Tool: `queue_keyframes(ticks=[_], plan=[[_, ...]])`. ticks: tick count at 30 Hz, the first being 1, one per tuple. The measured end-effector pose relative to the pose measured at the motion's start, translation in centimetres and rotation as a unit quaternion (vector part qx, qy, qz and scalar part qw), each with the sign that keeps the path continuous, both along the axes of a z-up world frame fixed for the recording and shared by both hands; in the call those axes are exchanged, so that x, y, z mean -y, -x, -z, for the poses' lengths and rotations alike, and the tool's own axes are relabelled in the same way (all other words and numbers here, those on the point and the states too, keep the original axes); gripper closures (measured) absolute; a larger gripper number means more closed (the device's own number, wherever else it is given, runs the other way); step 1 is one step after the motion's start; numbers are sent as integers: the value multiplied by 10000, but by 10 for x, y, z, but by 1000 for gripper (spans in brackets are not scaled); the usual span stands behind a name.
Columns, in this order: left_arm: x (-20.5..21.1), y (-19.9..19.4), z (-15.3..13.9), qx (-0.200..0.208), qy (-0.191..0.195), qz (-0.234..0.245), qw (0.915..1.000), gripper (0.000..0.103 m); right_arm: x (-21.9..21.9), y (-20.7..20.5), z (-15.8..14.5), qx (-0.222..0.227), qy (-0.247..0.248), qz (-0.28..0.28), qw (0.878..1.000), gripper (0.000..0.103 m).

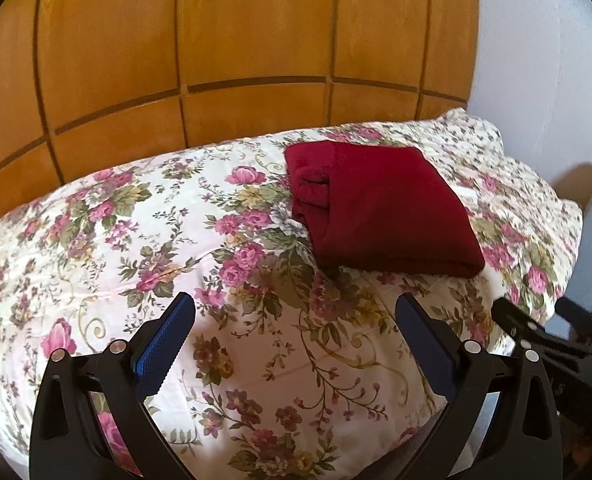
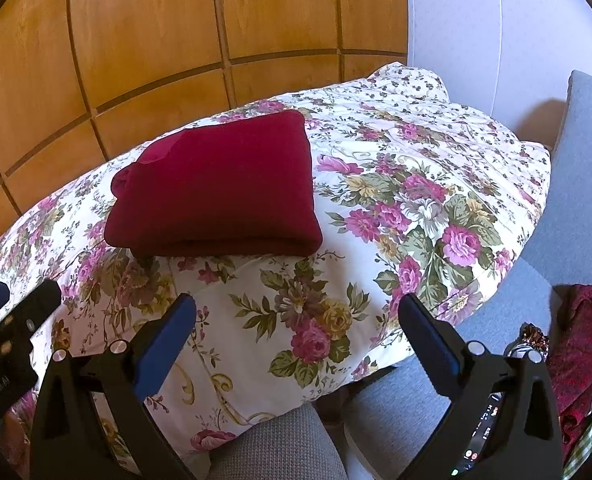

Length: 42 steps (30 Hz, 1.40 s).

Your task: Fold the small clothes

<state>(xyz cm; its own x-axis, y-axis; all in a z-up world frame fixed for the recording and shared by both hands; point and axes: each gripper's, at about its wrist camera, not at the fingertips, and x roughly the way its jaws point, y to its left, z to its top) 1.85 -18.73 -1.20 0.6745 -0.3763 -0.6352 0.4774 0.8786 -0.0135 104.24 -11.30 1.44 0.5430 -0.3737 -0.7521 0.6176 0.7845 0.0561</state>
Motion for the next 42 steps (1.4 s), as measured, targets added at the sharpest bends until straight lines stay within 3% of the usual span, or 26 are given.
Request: queue_keyframes(ticks=[26,42], plan=[[9,6,5,-85,-105,152,9998,4,3,0,2,-50,-40,-35,10000,2],[10,-8,17,-556,-91,163,9983,4,9,-3,11,-156,-26,-48,9999,2]])
